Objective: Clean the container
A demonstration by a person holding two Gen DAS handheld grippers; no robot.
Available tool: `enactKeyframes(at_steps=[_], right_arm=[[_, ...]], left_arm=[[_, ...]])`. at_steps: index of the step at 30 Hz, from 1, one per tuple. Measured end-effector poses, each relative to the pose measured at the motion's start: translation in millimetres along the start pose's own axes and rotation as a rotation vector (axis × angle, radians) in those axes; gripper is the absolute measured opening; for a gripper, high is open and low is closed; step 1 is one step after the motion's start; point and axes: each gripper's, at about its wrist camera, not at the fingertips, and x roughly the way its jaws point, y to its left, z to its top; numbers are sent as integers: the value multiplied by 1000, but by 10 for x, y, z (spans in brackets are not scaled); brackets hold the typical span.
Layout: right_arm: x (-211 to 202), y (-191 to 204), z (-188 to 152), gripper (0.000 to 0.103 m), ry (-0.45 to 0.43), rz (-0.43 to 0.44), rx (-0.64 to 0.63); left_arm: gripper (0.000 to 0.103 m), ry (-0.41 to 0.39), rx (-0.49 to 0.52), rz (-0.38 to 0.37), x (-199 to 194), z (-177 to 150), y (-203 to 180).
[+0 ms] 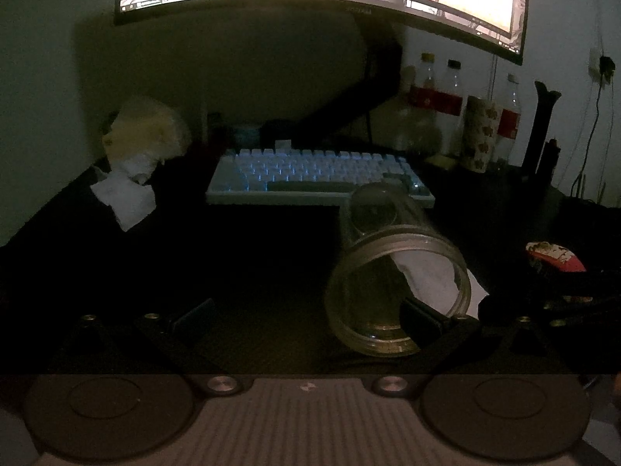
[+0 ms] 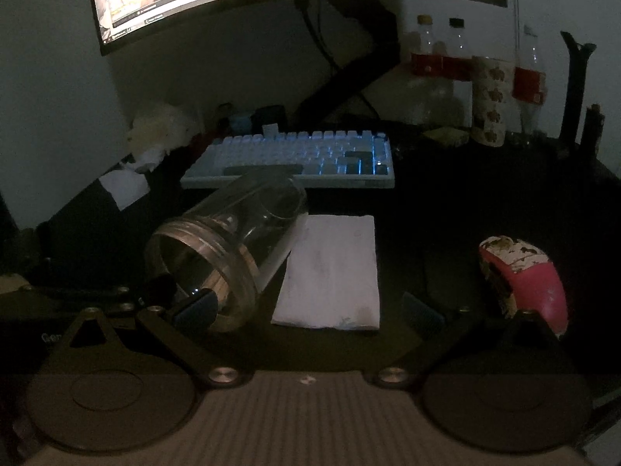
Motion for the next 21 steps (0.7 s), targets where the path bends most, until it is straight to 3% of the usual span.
enactKeyframes(at_steps=[21], right_arm=[[45,-96,28,103,22,11,42]], left_arm=[[103,35,12,20,-8,-2,-18]])
